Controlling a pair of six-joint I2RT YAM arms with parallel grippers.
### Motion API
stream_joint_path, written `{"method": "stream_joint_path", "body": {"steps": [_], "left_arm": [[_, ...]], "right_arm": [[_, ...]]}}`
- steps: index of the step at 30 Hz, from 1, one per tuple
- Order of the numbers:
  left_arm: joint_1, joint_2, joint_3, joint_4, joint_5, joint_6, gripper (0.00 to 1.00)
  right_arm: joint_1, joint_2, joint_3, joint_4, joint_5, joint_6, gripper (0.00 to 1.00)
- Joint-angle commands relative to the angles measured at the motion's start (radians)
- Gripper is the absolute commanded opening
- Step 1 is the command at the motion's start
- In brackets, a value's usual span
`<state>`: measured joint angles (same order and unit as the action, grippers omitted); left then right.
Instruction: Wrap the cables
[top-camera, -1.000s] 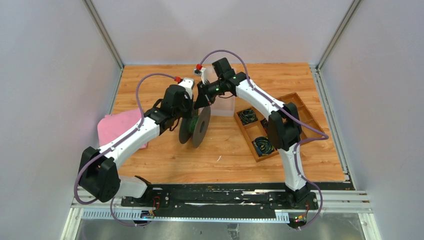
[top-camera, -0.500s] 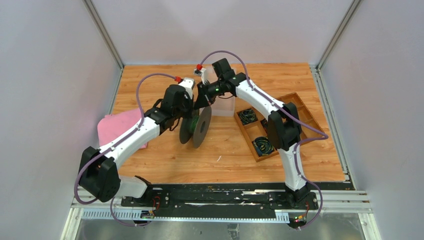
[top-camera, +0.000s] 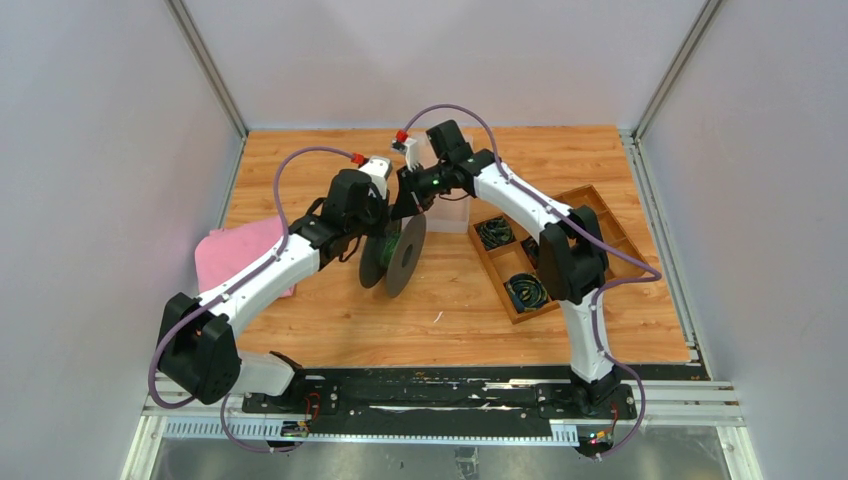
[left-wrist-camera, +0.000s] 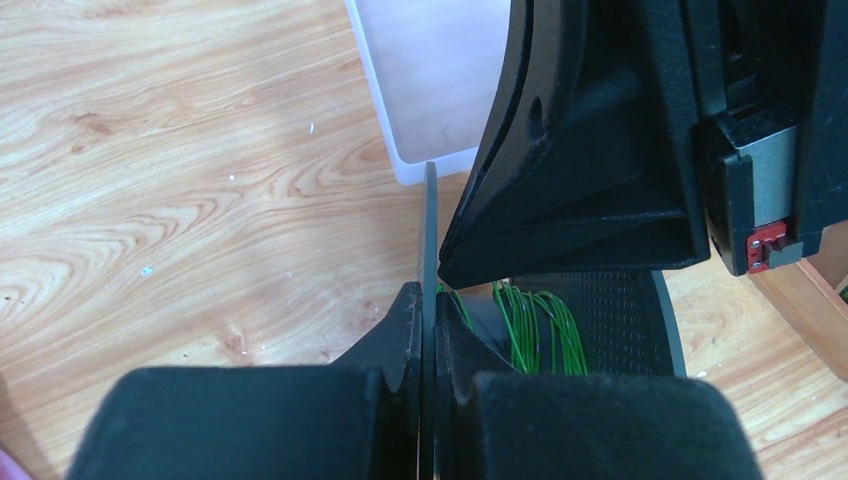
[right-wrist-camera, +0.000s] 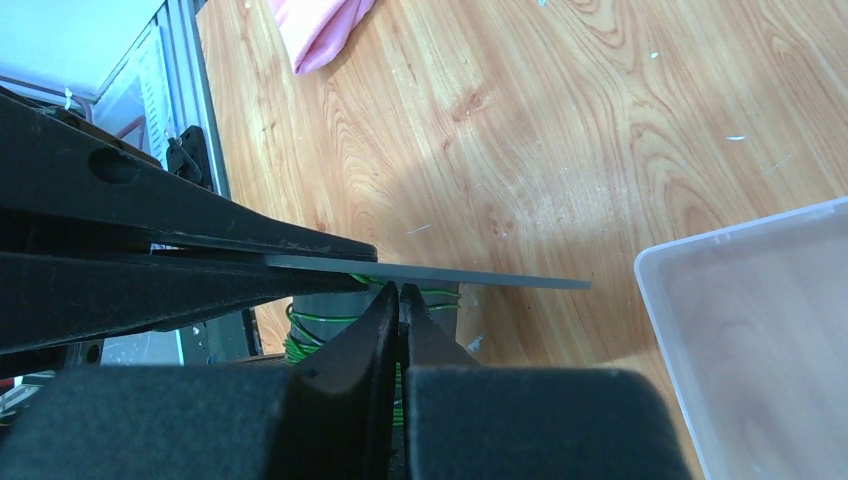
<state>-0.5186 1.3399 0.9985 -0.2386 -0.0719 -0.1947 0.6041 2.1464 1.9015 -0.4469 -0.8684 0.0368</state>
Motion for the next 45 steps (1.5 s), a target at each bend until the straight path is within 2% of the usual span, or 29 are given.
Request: {"method": "stream_joint_path", "body": {"steps": [1, 10, 24, 36, 45], "left_arm": [[-0.002, -0.023, 0.021, 0.03, -0.007, -0.023, 0.02], [-0.001, -0.06, 0.006, 0.044, -0.048, -0.001, 0.0], [-0.002, -0.085, -0.007, 0.058, -0.069, 0.039, 0.0], [-0.002, -0.102, -0.023, 0.092, -0.024, 0.073, 0.0], [-0.002, -0.125, -0.063, 0.163, 0.065, 0.163, 0.0]], "right_arm": [[-0.014, -0.042, -0.037, -0.013, 0.055, -0.028, 0.01], [-0.033, -0.073, -0.092, -0.027, 0.062, -0.099, 0.01], [-0.029, -0.089, -0.152, -0.077, -0.016, -0.24, 0.01], [-0.012, -0.062, -0.16, -0.135, -0.061, -0.344, 0.01], [0.017, -0.077, -0.214, -0.161, -0.096, -0.437, 0.01]]}}
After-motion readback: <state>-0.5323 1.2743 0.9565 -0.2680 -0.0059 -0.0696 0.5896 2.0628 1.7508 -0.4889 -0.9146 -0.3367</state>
